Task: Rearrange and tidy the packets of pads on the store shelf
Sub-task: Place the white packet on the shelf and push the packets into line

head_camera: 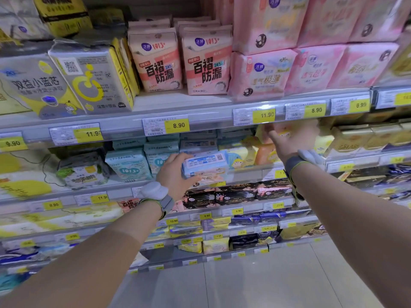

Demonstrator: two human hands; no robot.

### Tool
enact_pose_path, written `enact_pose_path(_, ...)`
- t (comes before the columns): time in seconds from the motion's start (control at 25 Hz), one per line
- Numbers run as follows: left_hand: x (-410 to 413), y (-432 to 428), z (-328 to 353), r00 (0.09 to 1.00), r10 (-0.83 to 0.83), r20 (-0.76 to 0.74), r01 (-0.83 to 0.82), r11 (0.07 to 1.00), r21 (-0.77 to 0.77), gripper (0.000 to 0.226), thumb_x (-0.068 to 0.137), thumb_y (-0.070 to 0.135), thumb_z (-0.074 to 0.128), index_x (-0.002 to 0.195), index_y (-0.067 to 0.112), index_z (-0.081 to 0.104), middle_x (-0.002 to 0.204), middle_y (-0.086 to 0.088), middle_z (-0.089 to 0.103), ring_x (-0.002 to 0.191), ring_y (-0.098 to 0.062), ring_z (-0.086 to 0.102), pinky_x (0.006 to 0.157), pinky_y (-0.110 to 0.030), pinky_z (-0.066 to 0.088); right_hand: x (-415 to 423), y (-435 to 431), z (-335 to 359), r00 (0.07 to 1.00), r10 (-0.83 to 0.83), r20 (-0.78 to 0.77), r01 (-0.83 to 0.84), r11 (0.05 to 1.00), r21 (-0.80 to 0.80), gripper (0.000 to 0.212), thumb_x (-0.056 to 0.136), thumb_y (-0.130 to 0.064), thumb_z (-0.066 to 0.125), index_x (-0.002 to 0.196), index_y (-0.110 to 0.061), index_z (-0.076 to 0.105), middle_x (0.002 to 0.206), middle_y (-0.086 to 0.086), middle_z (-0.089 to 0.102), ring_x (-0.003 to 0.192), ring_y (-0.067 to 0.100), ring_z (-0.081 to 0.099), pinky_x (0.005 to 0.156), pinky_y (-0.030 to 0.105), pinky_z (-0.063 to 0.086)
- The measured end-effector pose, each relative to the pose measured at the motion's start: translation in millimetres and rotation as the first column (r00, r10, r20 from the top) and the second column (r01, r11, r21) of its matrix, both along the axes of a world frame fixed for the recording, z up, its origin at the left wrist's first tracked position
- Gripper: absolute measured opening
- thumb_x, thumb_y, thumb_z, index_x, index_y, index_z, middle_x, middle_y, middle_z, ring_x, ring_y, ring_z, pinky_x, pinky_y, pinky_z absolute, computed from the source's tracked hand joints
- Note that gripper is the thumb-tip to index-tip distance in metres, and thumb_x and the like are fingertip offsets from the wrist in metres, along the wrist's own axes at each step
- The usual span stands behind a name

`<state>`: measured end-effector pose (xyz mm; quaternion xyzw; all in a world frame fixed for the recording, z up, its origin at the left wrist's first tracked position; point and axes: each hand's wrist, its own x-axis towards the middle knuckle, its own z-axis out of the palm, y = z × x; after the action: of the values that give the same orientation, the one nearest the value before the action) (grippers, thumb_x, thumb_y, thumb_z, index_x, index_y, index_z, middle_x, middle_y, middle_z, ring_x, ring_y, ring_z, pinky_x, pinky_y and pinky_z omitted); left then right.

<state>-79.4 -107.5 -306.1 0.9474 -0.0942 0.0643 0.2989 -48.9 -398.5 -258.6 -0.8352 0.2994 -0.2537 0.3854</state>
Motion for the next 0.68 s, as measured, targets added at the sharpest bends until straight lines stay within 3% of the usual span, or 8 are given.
enact_pose_path(0.24,-13,-16,0,0.996,0.087,-0.031,-0.087,0.996,-0.025,0.058,0.074,0.036,0.079,0.124,0.018,0.055,0.116,-0.004,0.054,0.100,-0.020,0.055,0.078,-0.024,0.038,13,-14,1,0.980,0.081,-0.181,-0.076,0.996,0.036,0.119,0.070,-0.056,0.076,0.149,0.004,0.009,0.150,0.023,0.027,0.140,0.036,0.027,0.109,0.044,0.030)
enact_pose_path(0.44,-15,-24,8,0.993,0.113,-0.034,-0.113,0.994,0.013,0.057,0.074,0.036,0.080,0.123,0.019,0.056,0.113,-0.004,0.054,0.092,-0.014,0.051,0.074,-0.023,0.035,15,-13,4,0.936,0.110,-0.335,-0.131,0.991,-0.041,0.114,0.073,-0.072,0.062,0.146,0.005,0.020,0.142,0.027,0.038,0.132,0.038,0.037,0.103,0.045,0.036)
enact_pose_path(0.48,-16,-25,9,0.994,0.111,-0.025,-0.110,0.994,0.018,0.058,0.074,0.036,0.080,0.123,0.019,0.056,0.113,-0.004,0.054,0.093,-0.014,0.051,0.075,-0.023,0.036,16,-13,3,0.926,0.094,-0.365,-0.134,0.987,-0.086,0.106,0.072,-0.077,0.058,0.140,0.002,0.036,0.136,0.025,0.046,0.126,0.037,0.044,0.098,0.045,0.040)
enact_pose_path(0.56,-15,-28,10,0.995,0.094,-0.021,-0.093,0.995,0.025,0.058,0.074,0.036,0.080,0.124,0.020,0.056,0.115,-0.004,0.054,0.098,-0.017,0.053,0.078,-0.022,0.035,19,-15,2,0.912,0.071,-0.404,-0.168,0.964,-0.208,0.077,0.072,-0.076,0.055,0.099,-0.005,0.066,0.114,0.021,0.063,0.110,0.034,0.057,0.092,0.041,0.044)
enact_pose_path(0.68,-13,-33,12,0.996,0.080,-0.027,-0.080,0.996,0.029,0.059,0.074,0.036,0.080,0.126,0.022,0.056,0.117,-0.001,0.052,0.104,-0.016,0.052,0.083,-0.022,0.036,21,-17,-3,0.897,0.082,-0.435,-0.256,0.898,-0.357,0.059,0.077,-0.063,0.061,0.084,-0.005,0.067,0.110,0.025,0.062,0.113,0.038,0.051,0.107,0.043,0.031)
